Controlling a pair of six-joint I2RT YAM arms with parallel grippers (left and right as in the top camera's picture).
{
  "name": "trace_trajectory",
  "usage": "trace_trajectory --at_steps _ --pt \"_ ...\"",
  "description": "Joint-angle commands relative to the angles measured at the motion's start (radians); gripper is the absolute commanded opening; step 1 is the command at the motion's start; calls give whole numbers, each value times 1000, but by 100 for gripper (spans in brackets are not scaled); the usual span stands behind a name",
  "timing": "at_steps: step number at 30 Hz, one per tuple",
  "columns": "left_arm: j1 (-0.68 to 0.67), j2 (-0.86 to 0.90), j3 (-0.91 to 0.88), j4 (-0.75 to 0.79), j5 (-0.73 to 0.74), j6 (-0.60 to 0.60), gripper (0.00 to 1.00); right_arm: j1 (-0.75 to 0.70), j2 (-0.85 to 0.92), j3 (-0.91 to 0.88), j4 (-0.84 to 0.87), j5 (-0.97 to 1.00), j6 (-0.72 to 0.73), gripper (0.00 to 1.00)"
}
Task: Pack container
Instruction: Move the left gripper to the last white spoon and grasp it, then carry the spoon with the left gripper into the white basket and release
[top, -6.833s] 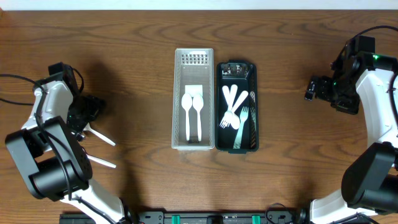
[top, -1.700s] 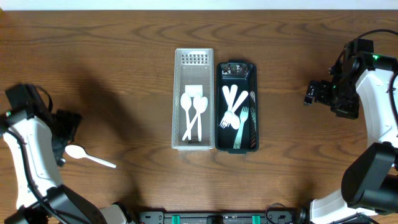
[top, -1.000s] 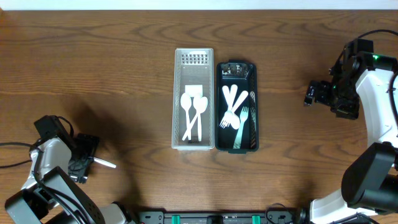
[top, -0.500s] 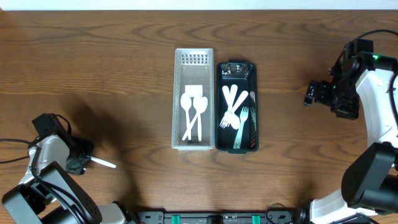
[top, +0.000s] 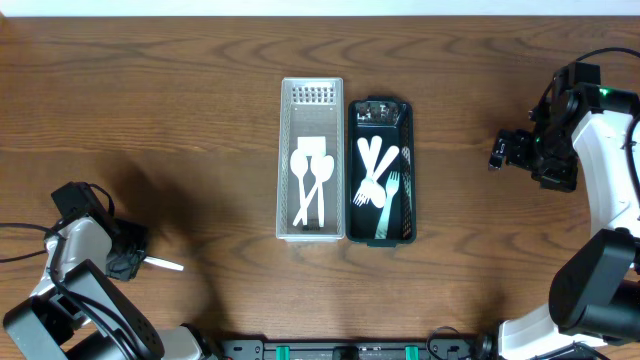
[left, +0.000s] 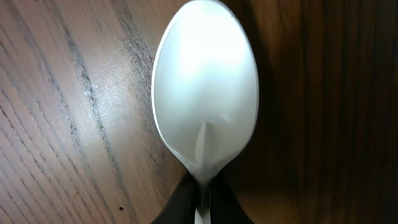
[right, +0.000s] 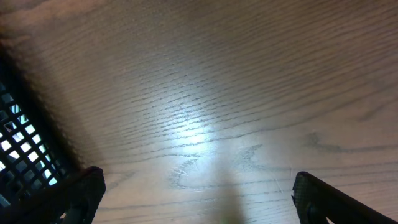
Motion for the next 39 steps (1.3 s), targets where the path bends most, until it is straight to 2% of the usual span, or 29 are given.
trace_trajectory --at_steps 1,5,9,14,19,22,26,30,39 --pt "-4 41 -27 -6 68 3 6 8 1 -1 -1 -7 -11 99" --pt "-35 -6 21 -84 108 19 6 8 1 -1 0 -7 -11 99" --pt "-140 -109 118 -212 108 88 6 8 1 -1 3 -7 -11 99" --pt "-358 -241 312 -394 107 175 6 8 1 -1 3 -7 -11 99" --pt "-611 -264 527 -488 106 278 6 8 1 -1 3 -7 -11 99" --pt "-766 -254 602 -479 99 325 6 8 1 -1 3 -8 -10 99" --pt "-944 -224 618 -394 95 446 6 8 1 -1 3 -7 -10 99" --pt "-1071 -138 617 -325 95 555 6 8 1 -1 3 -8 -11 99" --pt "-1118 149 617 -245 91 567 6 8 1 -1 2 -26 -11 99"
